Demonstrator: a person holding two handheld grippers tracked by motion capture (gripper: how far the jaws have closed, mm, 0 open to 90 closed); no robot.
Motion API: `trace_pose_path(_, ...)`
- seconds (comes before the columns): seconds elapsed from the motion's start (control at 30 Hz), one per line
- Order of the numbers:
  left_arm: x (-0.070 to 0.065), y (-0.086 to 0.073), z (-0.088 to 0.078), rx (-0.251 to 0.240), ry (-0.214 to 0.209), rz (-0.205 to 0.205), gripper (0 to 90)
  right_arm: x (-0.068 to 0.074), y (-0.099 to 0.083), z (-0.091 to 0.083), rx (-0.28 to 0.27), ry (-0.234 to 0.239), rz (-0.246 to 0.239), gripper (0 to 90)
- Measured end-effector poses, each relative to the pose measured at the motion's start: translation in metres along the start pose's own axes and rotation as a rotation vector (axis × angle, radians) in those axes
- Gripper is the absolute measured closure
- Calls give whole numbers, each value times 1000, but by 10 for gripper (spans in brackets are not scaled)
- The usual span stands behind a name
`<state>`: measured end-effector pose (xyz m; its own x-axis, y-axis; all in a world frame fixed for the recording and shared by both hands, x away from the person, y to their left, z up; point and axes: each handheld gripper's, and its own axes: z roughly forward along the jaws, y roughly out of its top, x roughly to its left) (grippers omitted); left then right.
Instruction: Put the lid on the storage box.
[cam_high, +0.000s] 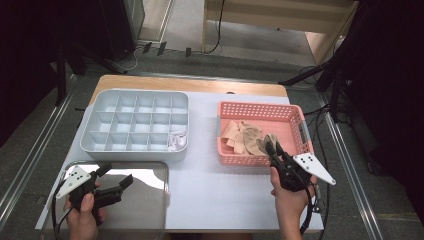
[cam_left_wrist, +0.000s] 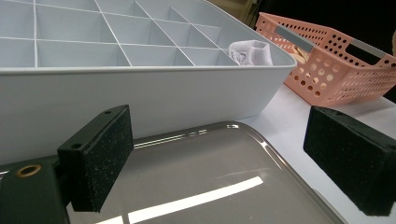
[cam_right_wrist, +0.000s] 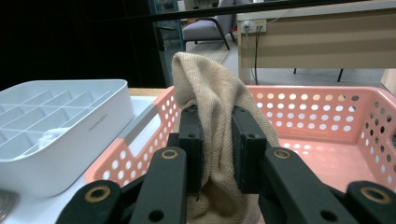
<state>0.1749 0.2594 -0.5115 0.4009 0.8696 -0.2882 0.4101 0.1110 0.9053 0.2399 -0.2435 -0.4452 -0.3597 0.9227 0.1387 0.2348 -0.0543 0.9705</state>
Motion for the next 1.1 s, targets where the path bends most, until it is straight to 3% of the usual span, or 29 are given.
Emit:
trace_pose_path(0.6, -2, 0, 0, -2, -11, 0, 86, 0, -29, -43, 29, 4, 1, 769)
trace_pose_path(1.1, -1, 1, -2, -5, -13, -2, 86, 10, -77, -33, 158, 12, 24, 763)
